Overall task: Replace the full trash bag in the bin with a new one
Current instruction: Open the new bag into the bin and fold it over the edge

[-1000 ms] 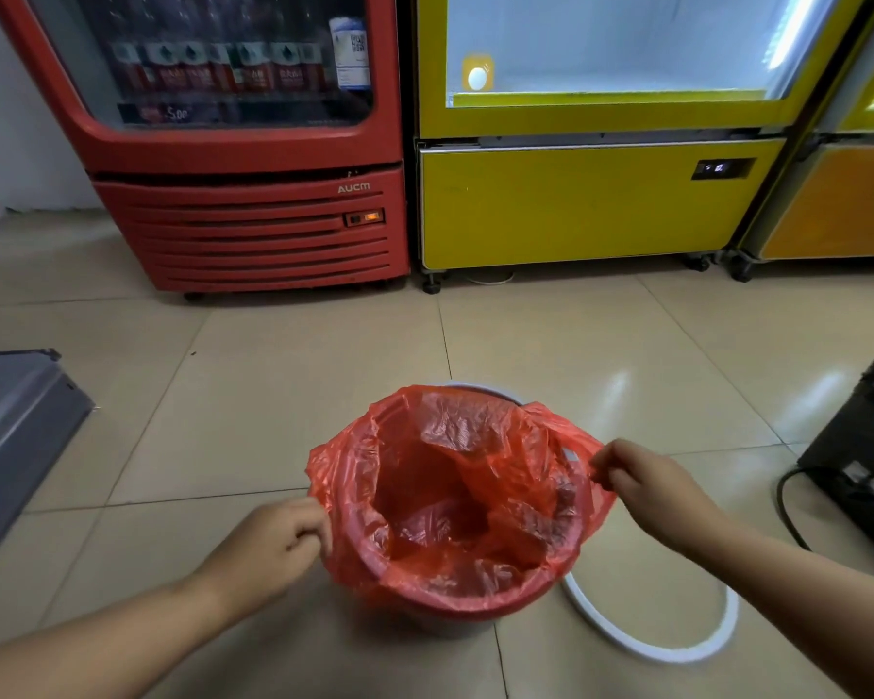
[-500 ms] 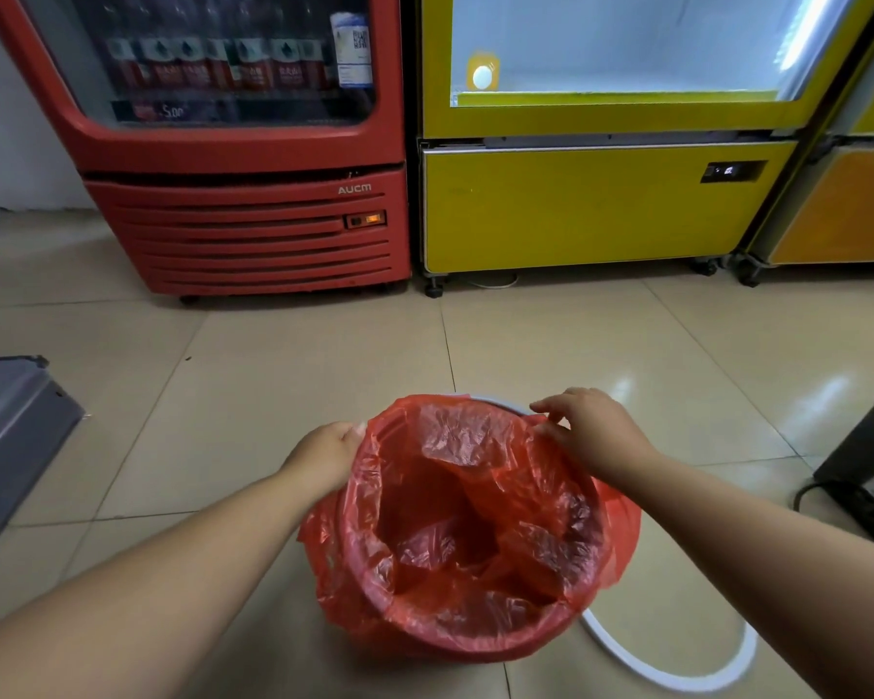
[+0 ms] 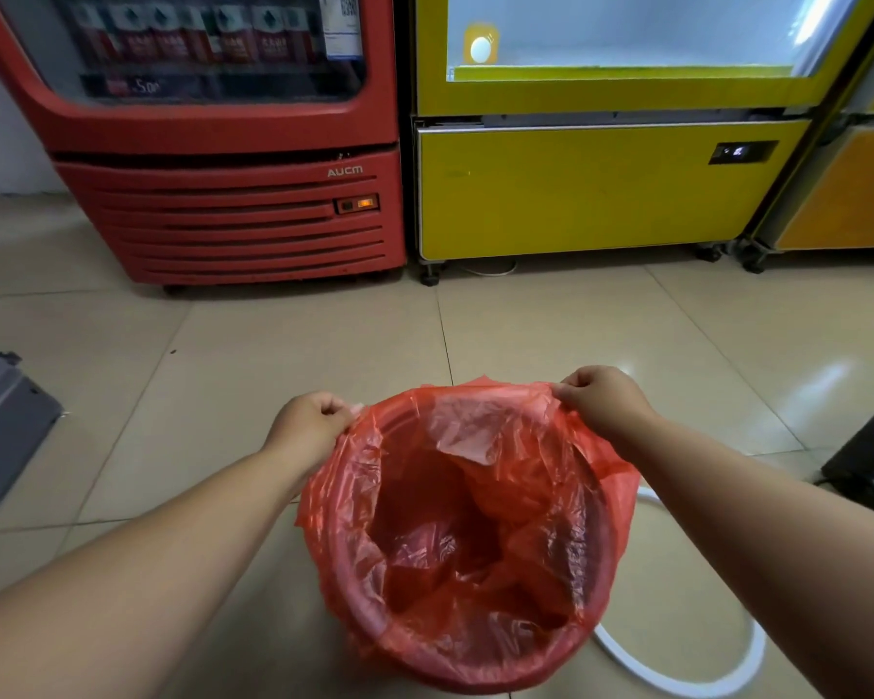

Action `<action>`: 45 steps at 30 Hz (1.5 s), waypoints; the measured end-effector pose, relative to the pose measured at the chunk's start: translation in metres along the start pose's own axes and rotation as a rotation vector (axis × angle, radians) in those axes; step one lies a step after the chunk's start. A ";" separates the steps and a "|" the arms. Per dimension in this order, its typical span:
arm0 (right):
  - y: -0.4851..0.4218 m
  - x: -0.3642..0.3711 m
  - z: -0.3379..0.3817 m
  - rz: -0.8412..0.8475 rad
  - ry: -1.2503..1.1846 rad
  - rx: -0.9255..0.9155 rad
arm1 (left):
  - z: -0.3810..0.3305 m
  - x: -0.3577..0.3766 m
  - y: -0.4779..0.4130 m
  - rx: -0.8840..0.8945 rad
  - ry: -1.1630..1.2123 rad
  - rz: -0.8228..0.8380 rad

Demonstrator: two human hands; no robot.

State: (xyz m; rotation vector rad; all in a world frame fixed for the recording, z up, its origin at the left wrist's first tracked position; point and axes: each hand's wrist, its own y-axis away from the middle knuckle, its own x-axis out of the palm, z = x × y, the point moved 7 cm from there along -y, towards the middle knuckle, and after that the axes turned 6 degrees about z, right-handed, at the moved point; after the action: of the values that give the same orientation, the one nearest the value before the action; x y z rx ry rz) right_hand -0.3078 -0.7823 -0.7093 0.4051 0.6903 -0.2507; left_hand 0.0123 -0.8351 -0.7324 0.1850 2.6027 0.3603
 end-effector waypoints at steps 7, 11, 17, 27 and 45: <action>-0.010 0.012 -0.021 0.112 0.011 0.179 | 0.003 0.011 -0.012 -0.055 -0.018 0.039; -0.015 0.021 -0.025 0.157 0.146 0.219 | 0.006 0.015 -0.017 -0.102 -0.090 0.067; -0.009 0.028 -0.042 0.231 0.111 0.366 | 0.021 0.018 -0.021 -0.202 -0.148 0.173; 0.015 -0.004 -0.011 -0.080 0.310 -0.040 | -0.005 0.003 -0.001 0.039 -0.371 0.044; 0.106 0.027 0.025 -0.038 0.873 -0.872 | -0.025 0.032 0.064 0.541 -0.748 0.171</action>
State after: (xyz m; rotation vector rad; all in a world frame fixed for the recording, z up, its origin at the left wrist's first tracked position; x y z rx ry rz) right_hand -0.2361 -0.7016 -0.6798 -0.3790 1.5684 0.2281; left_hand -0.0240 -0.7734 -0.7078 0.6005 1.8811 -0.3211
